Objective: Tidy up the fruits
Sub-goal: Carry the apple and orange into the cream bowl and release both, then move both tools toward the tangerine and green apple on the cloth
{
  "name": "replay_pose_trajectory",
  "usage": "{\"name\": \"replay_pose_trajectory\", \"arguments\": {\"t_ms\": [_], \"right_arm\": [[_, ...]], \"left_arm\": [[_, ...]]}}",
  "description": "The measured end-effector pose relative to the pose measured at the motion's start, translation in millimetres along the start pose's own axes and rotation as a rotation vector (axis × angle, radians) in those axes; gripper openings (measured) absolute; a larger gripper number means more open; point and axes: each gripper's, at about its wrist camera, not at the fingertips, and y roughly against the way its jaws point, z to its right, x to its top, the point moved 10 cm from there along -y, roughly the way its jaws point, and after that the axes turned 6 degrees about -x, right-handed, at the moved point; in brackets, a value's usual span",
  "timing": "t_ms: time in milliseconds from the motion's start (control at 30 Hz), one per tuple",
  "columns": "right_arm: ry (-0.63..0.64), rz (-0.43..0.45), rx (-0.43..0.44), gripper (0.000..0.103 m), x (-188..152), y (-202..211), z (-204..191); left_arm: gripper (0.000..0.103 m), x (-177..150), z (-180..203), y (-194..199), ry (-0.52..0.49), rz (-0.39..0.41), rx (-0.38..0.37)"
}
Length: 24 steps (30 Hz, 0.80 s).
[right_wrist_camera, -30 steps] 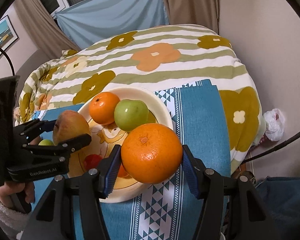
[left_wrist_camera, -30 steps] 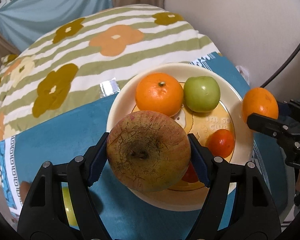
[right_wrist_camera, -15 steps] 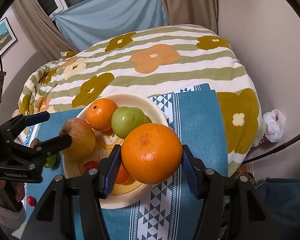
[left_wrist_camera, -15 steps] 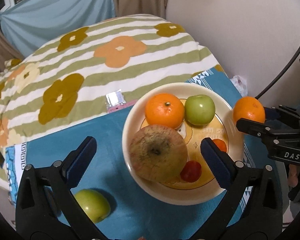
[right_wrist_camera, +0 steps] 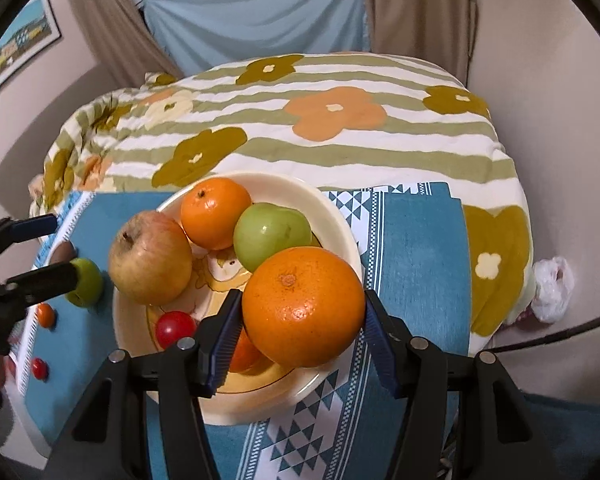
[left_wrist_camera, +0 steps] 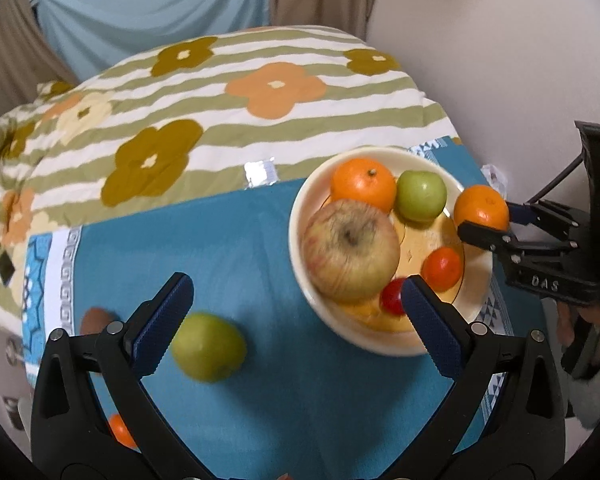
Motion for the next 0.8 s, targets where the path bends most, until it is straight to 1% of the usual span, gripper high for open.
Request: {"name": "replay_pose_trajectory", "arguments": {"t_ms": [100,167,233,267,300,333,400,633,800], "right_arm": [[0.0,-0.006,0.033,0.054,-2,-4,-3],[0.004,0.001,0.03,0.054,-2,-3,-4],[0.006,0.016,0.035,0.057,-1,0,-6],[0.004,0.035,0.041,0.07,0,3,-6],[0.002,0.059,0.045,0.093,2,8,-6],[0.0,0.081,0.043,0.103,5,13,-6],[-0.001,0.101,0.045,0.103,7,19,-5],[0.007,0.107,0.038,0.103,4,35,-3],[-0.005,0.109,0.06,0.103,-1,56,-3]], "left_arm": [[0.103,-13,-4,2,0.031,-0.008,0.004],[0.103,-21,-5,4,0.051,-0.011,0.001],[0.103,-27,-5,7,0.059,-0.009,0.005],[0.103,-29,-5,9,0.06,-0.008,0.008],[0.103,-32,-5,11,0.062,-0.006,0.013],[0.103,-33,-4,12,0.063,-0.005,0.015],[0.103,-36,-3,16,0.07,0.001,0.018],[0.103,-38,7,36,0.064,0.035,0.029],[0.103,-38,14,54,0.055,0.062,0.045]]}}
